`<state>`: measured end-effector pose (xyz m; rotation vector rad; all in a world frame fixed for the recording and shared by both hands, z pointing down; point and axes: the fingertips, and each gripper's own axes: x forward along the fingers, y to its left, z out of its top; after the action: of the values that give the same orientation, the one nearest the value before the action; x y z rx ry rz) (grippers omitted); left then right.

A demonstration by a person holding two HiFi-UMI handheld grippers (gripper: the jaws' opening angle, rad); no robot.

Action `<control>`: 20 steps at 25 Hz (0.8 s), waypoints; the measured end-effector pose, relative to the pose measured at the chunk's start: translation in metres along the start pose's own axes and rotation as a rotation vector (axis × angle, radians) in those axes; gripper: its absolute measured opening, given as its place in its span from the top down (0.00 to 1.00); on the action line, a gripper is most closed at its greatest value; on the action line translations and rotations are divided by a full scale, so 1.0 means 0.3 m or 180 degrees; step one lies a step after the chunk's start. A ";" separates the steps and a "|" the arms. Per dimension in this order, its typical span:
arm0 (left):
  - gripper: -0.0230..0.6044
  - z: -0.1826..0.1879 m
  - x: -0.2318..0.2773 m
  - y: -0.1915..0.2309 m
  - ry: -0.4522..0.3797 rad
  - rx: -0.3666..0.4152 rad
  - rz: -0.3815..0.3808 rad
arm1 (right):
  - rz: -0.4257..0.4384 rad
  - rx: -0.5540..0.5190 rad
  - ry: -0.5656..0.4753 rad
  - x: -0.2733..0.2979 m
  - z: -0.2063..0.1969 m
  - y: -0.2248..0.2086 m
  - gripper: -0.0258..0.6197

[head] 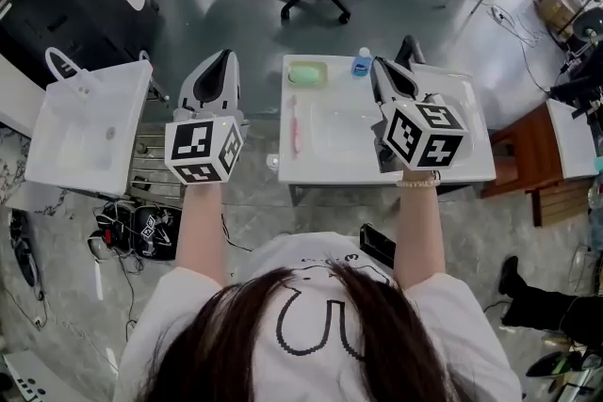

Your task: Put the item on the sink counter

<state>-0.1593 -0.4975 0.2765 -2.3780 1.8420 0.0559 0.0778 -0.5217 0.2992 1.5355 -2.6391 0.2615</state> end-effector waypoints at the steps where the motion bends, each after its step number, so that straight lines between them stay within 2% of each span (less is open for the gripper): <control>1: 0.95 0.012 -0.004 0.002 -0.0032 0.0000 0.0001 | -0.0051 -0.0087 -0.0047 -0.015 0.015 -0.004 0.91; 9: 0.95 0.082 -0.021 0.002 -0.0170 0.0199 -0.0004 | -0.0429 -0.0692 -0.0496 -0.132 0.127 -0.023 0.91; 20: 0.95 0.143 -0.022 -0.016 -0.0274 0.0252 -0.0126 | -0.0501 -0.0867 -0.0610 -0.181 0.191 -0.008 0.92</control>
<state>-0.1541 -0.4847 0.2350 -2.3201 1.7257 0.0785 0.1078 -0.4871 0.2349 1.7337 -2.5336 -0.2574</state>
